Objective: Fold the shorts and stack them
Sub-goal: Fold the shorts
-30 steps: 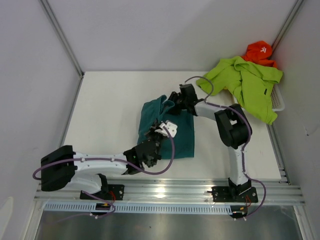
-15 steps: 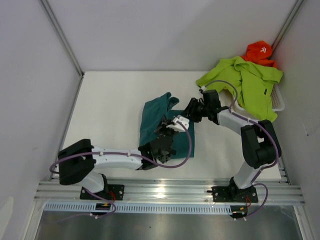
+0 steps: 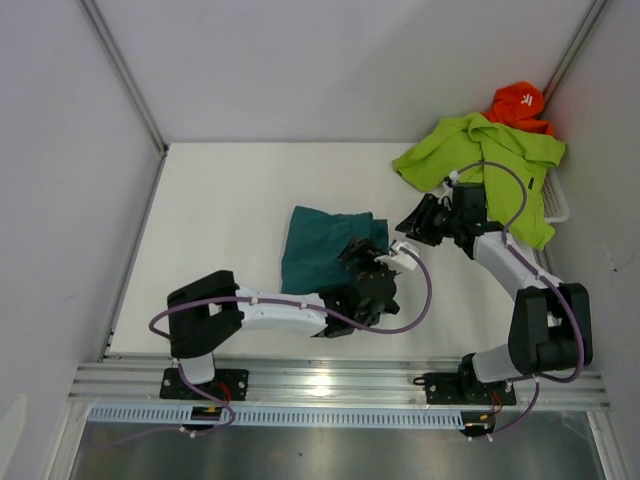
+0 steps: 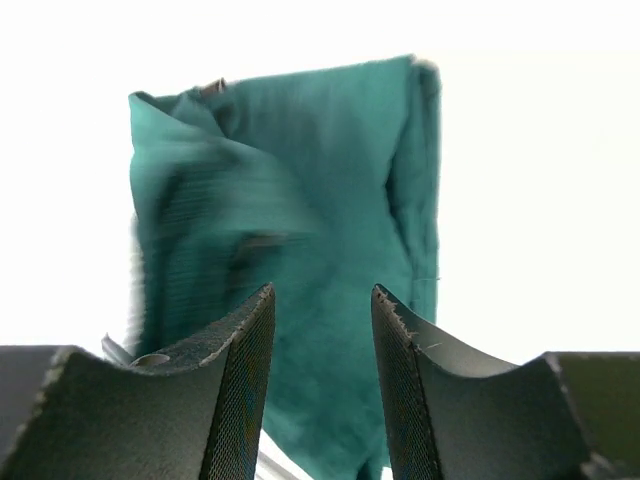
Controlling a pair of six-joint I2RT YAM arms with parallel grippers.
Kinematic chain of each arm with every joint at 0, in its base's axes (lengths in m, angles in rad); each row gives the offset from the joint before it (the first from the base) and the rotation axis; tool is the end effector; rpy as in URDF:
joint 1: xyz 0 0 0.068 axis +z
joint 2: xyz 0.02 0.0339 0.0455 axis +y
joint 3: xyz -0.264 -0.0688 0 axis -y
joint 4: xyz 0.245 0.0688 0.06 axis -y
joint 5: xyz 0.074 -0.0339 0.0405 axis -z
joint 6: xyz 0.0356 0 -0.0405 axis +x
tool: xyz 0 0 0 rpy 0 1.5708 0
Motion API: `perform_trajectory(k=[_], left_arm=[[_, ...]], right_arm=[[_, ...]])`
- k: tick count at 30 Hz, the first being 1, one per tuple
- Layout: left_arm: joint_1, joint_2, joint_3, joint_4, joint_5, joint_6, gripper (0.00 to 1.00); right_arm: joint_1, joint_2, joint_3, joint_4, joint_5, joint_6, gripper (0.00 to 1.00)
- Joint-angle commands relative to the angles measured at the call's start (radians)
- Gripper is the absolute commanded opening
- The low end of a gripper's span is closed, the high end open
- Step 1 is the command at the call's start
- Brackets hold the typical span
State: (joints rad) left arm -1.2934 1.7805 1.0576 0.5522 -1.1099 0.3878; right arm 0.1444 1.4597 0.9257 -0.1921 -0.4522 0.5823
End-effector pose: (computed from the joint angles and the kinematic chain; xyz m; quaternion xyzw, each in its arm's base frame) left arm 0.1366 -0.3634 0.2394 0.2579 0.6865 0.1228 0.6687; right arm 0.3060 0.0602 0.2324 0.1034 0.8877 0.3331 0.3007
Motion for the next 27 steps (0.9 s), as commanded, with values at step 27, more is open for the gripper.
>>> perform_trajectory(k=[27], left_arm=[[0.512, -0.330, -0.119, -0.655, 0.981, -0.773, 0.99]], right_arm=[[0.235, -0.084, -0.096, 0.016, -0.001, -0.050, 0.63]])
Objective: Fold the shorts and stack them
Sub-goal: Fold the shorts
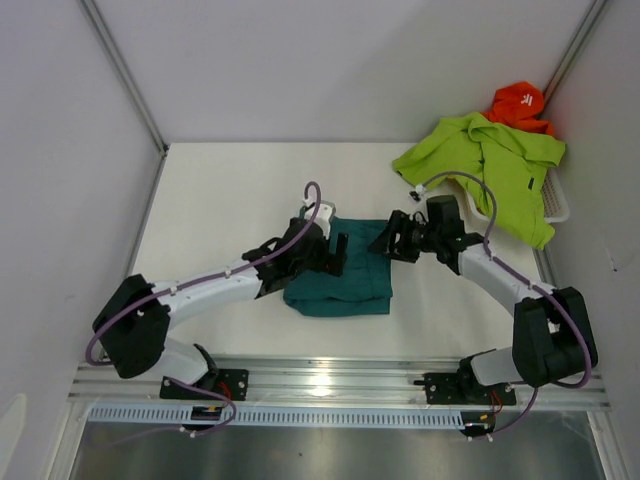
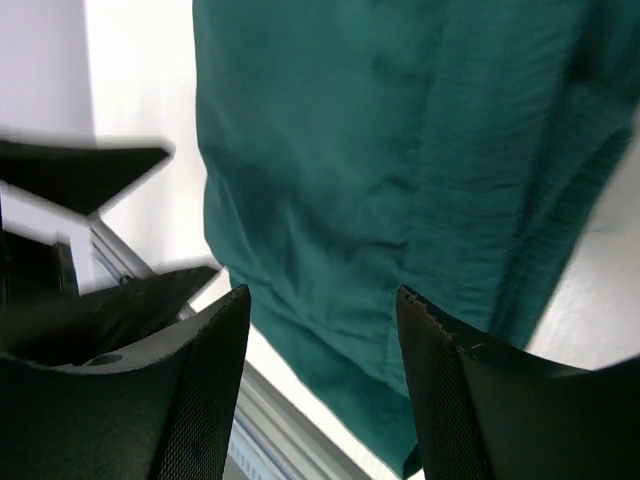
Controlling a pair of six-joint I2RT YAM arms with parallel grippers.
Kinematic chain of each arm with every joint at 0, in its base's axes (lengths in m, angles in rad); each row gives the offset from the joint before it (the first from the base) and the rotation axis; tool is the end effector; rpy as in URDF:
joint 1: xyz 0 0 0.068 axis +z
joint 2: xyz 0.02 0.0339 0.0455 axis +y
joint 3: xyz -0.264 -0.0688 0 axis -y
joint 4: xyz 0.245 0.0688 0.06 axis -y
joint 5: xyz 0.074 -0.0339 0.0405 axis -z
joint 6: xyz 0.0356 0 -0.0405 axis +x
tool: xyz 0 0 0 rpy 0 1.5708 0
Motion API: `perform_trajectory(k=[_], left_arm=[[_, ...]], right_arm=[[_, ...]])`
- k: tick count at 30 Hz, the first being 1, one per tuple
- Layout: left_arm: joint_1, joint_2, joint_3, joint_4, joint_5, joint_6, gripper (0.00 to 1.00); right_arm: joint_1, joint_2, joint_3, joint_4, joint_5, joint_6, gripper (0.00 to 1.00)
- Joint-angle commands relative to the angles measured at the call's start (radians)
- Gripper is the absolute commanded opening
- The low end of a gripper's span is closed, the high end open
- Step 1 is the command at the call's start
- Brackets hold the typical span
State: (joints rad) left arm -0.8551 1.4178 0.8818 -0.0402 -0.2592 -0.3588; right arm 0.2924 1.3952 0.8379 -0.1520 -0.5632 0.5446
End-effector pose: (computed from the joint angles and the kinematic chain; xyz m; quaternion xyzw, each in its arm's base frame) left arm 0.2116 -0.2294 0.2418 0.1543 0.8600 -0.1765 0.4533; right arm 0.2746 0.1025 0.2270 -0.0053 0.8805 0.3937 0.2639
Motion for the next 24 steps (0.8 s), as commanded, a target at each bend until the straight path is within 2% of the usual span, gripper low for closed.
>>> perform_trajectory(k=[1, 5, 6, 7, 8, 9, 11, 12, 13, 14, 16, 19, 24], left_arm=[[0.091, 0.044, 0.077, -0.067, 0.176, -0.017, 0.99], [0.169, 0.130, 0.183, -0.133, 0.170, 0.043, 0.99], [0.182, 0.151, 0.207, -0.189, 0.166, 0.069, 0.99], [0.192, 0.193, 0.277, -0.213, 0.157, 0.078, 0.99], [0.220, 0.210, 0.296, -0.228, 0.161, 0.083, 0.99], [0.237, 0.223, 0.327, -0.245, 0.173, 0.087, 0.99], [0.278, 0.251, 0.348, -0.230, 0.225, 0.092, 0.99], [0.290, 0.262, 0.359, -0.212, 0.247, 0.109, 0.99], [0.301, 0.286, 0.367, -0.205, 0.270, 0.125, 0.99], [0.321, 0.305, 0.403, -0.204, 0.331, 0.147, 0.99], [0.343, 0.352, 0.440, -0.243, 0.377, 0.198, 0.99], [0.383, 0.429, 0.514, -0.279, 0.510, 0.257, 0.99], [0.410, 0.518, 0.604, -0.314, 0.517, 0.296, 0.99]], right_arm=[[0.123, -0.054, -0.019, -0.029, 0.158, -0.002, 0.62], [0.304, -0.154, -0.083, -0.055, 0.408, 0.092, 0.65], [0.339, -0.165, -0.086, -0.075, 0.519, 0.156, 0.67], [0.403, -0.189, -0.095, -0.089, 0.560, 0.194, 0.68], [0.433, -0.205, -0.109, -0.089, 0.592, 0.239, 0.68], [0.461, -0.222, -0.137, -0.095, 0.656, 0.356, 0.69], [0.575, -0.281, -0.169, -0.087, 0.735, 0.460, 0.73], [0.626, -0.304, -0.190, -0.096, 0.872, 0.527, 0.91], [0.737, -0.321, -0.195, -0.118, 0.960, 0.684, 0.99], [0.784, -0.335, -0.194, -0.176, 1.088, 0.756, 1.00], [0.853, -0.322, -0.163, -0.272, 1.161, 0.932, 1.00], [0.919, -0.277, -0.158, -0.301, 1.221, 1.057, 1.00], [0.939, -0.184, -0.200, -0.157, 1.212, 1.203, 0.99]])
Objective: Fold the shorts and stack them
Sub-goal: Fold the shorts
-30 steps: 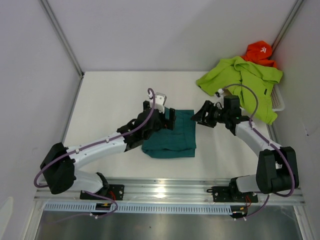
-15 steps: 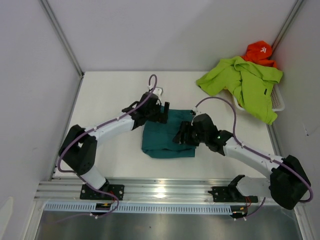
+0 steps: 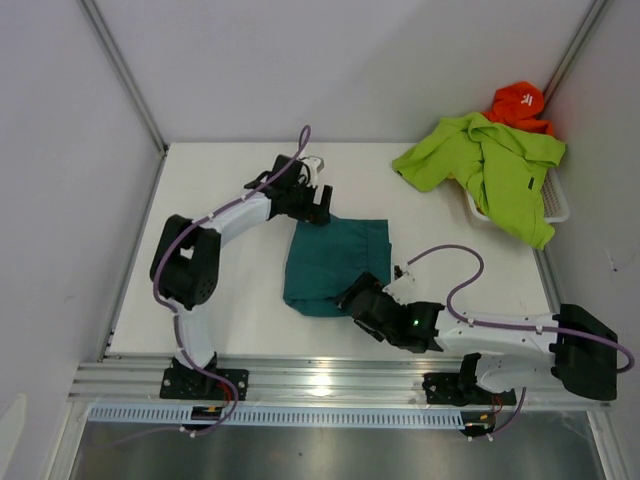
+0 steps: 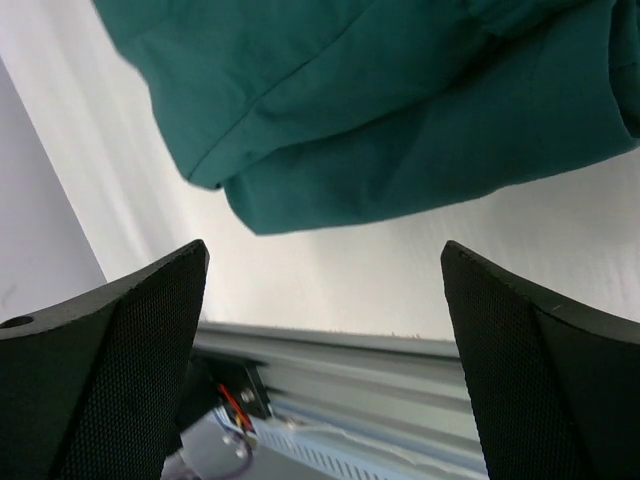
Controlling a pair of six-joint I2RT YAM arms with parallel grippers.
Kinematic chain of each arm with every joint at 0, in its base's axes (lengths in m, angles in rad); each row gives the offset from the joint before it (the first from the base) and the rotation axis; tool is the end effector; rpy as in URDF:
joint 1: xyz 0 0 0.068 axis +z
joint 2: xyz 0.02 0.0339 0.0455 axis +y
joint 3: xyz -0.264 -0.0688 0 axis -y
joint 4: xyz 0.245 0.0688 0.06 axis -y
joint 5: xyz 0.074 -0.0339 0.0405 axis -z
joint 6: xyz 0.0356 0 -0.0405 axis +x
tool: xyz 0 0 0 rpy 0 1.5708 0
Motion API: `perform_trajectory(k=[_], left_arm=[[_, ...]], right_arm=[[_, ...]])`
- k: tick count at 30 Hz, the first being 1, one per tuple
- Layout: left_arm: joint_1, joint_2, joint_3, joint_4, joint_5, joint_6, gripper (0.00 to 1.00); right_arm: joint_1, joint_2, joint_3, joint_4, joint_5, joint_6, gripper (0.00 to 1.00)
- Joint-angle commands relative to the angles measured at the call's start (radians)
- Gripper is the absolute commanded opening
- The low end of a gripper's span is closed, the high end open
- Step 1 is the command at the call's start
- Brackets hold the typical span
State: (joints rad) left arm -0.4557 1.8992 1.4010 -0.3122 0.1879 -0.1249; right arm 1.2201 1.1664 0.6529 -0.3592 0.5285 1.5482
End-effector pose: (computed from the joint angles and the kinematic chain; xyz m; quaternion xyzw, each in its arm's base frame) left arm 0.3779 -0.1926 0.2201 0.1866 0.9061 -0.1892 0.3291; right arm 0.0946 0.2064 0.2079 0.2363 0.8803 0.2789 0.3024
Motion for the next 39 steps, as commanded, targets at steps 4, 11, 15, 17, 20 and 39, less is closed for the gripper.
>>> perform_trajectory(k=[4, 11, 15, 17, 20, 39], left_arm=[[0.014, 0.119, 0.144, -0.096, 0.039, 0.051, 0.99], [0.025, 0.178, 0.128, -0.082, 0.051, 0.007, 0.84], [0.035, 0.182, 0.105, -0.058, 0.045, -0.031, 0.49], [0.043, 0.167, 0.072, -0.041, 0.045, -0.048, 0.35], [0.060, 0.112, 0.000, 0.016, -0.005, -0.099, 0.08], [0.115, -0.646, -0.988, 0.595, -0.442, -0.637, 0.69]], right_arm=[[-0.007, 0.140, 0.005, 0.115, 0.133, 0.214, 0.99], [-0.111, 0.233, 0.007, 0.189, 0.036, 0.216, 0.79], [-0.192, 0.240, 0.005, 0.180, 0.016, 0.165, 0.35], [-0.240, 0.230, 0.001, 0.180, -0.008, 0.132, 0.08], [-0.284, 0.211, -0.004, 0.184, -0.015, 0.044, 0.00], [-0.669, 0.722, 0.716, 0.220, -0.722, -0.991, 0.57]])
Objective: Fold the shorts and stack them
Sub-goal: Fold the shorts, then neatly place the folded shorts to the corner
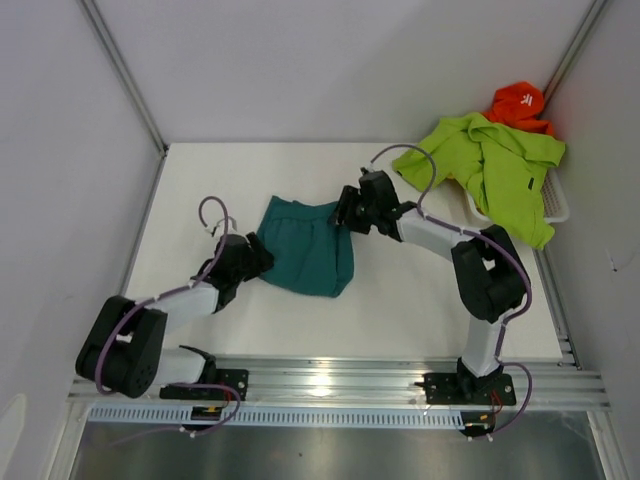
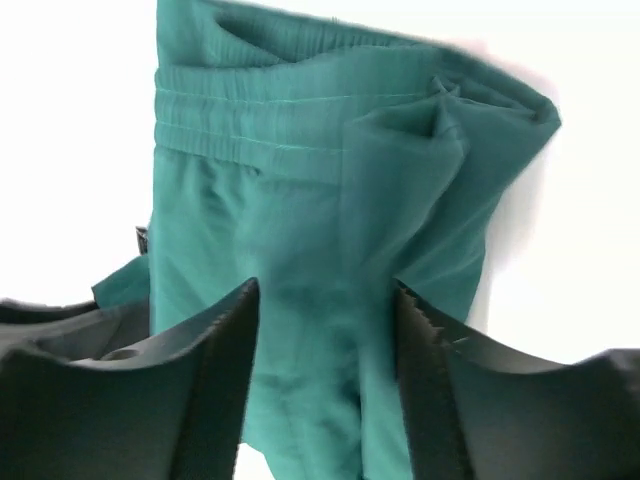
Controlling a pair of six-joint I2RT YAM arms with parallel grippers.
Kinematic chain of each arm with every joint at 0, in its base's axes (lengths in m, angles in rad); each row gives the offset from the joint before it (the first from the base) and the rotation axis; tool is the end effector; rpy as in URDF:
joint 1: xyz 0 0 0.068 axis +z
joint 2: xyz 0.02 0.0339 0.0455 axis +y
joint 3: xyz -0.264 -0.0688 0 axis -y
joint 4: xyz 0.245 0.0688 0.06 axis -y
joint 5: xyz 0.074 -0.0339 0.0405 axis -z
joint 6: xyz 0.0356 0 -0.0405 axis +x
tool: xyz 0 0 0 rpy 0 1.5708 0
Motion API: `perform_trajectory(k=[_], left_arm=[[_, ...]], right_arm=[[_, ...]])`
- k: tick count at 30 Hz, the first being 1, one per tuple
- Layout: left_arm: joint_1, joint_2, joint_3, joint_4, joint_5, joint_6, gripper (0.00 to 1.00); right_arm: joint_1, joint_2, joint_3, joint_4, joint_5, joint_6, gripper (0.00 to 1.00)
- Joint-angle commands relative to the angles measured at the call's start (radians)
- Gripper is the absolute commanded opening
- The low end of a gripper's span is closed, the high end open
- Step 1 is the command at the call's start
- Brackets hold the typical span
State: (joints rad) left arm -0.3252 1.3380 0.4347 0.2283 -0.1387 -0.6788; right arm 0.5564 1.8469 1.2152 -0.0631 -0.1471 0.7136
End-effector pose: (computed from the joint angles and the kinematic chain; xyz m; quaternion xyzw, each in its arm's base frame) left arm 0.2320 -0.0730 0.1468 -0.1877 0.8799 -0.1531 0.4088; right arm 0.3446 0.2204 0.2013 0.0398 0.9028 0.3045 0.3011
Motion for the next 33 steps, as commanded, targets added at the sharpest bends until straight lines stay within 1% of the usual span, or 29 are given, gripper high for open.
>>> perform_trajectory(k=[1, 2, 3, 4, 5, 6, 7, 8, 9, 10, 11, 14, 15, 16, 18, 19, 22, 23, 26, 30, 33], left_arm=[[-0.015, -0.121, -0.030, 0.016, -0.183, -0.105, 0.79], [-0.015, -0.204, -0.037, -0.024, -0.208, -0.113, 0.95], [-0.015, -0.241, -0.037, -0.077, -0.219, -0.107, 0.99], [-0.014, -0.272, -0.027, -0.119, -0.235, -0.084, 0.99], [-0.015, -0.324, -0.015, -0.150, -0.260, -0.062, 0.99], [-0.015, -0.344, 0.031, -0.185, -0.275, -0.045, 0.99], [-0.015, -0.359, 0.051, -0.278, -0.294, -0.021, 0.99], [-0.015, -0.371, 0.067, -0.306, -0.306, -0.002, 0.99], [-0.017, -0.388, 0.116, -0.335, -0.320, 0.014, 0.99], [-0.017, -0.388, 0.131, -0.375, -0.317, 0.047, 0.99], [-0.017, -0.384, 0.166, -0.389, -0.279, 0.070, 0.99], [-0.078, -0.314, 0.255, -0.412, -0.216, 0.166, 0.99], [-0.113, -0.283, 0.281, -0.429, -0.232, 0.189, 0.99], [-0.196, -0.214, 0.362, -0.452, -0.263, 0.226, 0.99], [-0.276, -0.145, 0.406, -0.480, -0.301, 0.269, 0.99], [-0.316, -0.073, 0.450, -0.491, -0.302, 0.278, 0.99], [-0.334, 0.038, 0.535, -0.521, -0.214, 0.297, 0.99], [-0.344, 0.100, 0.564, -0.529, -0.214, 0.301, 0.99], [-0.400, 0.177, 0.601, -0.546, -0.237, 0.305, 0.99], [-0.443, 0.253, 0.645, -0.531, -0.191, 0.274, 0.99], [-0.466, 0.315, 0.690, -0.518, -0.191, 0.251, 0.99]], right_arm=[[-0.006, 0.054, 0.177, -0.086, -0.039, -0.166, 0.61], [-0.009, 0.076, 0.200, -0.095, -0.036, -0.169, 0.67], [-0.012, 0.089, 0.226, -0.136, -0.034, -0.174, 0.69], [-0.013, 0.098, 0.269, -0.155, -0.032, -0.183, 0.70], [-0.013, 0.101, 0.277, -0.167, -0.026, -0.187, 0.70], [-0.015, 0.097, 0.277, -0.176, -0.020, -0.190, 0.71], [-0.016, 0.089, 0.267, -0.178, -0.006, -0.193, 0.71], [-0.021, 0.081, 0.259, -0.179, -0.005, -0.194, 0.71], [-0.024, 0.060, 0.250, -0.179, -0.006, -0.192, 0.71], [-0.027, 0.048, 0.235, -0.175, -0.009, -0.195, 0.71], [-0.035, 0.034, 0.201, -0.166, -0.009, -0.195, 0.71], [-0.044, -0.034, 0.126, -0.149, -0.006, -0.194, 0.71], [-0.050, -0.050, 0.110, -0.149, -0.003, -0.195, 0.71], [-0.055, -0.081, 0.097, -0.150, 0.000, -0.198, 0.71], [-0.064, -0.110, 0.051, -0.150, 0.001, -0.194, 0.71], [-0.075, -0.144, 0.035, -0.150, 0.000, -0.189, 0.71], [-0.101, -0.202, -0.035, -0.142, 0.007, -0.178, 0.71], [-0.108, -0.247, -0.052, -0.145, 0.012, -0.177, 0.71], [-0.136, -0.331, -0.104, -0.156, 0.033, -0.178, 0.72], [-0.174, -0.409, -0.151, -0.181, 0.032, -0.183, 0.72], [-0.196, -0.463, -0.189, -0.184, 0.024, -0.186, 0.72]])
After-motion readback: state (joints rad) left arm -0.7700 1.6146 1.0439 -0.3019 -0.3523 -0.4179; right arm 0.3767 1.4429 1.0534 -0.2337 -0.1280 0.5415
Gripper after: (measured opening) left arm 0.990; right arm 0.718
